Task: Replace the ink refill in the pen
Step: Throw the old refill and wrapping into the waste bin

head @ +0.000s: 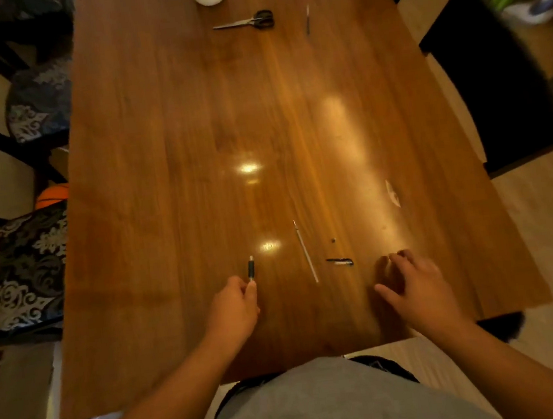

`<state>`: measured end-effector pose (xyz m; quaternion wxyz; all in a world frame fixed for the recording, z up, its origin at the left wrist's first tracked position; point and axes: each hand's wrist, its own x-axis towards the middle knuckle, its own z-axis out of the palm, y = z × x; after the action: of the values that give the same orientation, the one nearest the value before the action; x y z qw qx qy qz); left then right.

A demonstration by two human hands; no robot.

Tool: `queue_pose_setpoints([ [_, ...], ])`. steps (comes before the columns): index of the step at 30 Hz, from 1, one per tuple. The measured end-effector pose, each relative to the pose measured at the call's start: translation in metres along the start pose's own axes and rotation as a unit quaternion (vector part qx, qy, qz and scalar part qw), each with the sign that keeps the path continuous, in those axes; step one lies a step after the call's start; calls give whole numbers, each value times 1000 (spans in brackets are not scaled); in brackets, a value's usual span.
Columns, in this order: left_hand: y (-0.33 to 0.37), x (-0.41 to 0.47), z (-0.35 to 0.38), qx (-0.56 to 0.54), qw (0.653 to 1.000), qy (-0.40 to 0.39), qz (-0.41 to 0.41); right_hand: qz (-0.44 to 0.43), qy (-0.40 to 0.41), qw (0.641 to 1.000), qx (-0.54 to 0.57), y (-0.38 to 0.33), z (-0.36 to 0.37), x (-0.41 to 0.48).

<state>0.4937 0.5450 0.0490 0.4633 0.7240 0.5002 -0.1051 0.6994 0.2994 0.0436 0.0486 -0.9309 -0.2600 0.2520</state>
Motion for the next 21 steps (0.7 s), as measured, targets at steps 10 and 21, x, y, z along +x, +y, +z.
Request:
queue_pose_setpoints([
  [10, 20, 37, 27, 215, 971, 53, 95, 6, -19, 999, -35, 17, 18, -10],
  [21, 32, 57, 28, 283, 947, 35, 151, 29, -29, 999, -17, 12, 18, -11],
])
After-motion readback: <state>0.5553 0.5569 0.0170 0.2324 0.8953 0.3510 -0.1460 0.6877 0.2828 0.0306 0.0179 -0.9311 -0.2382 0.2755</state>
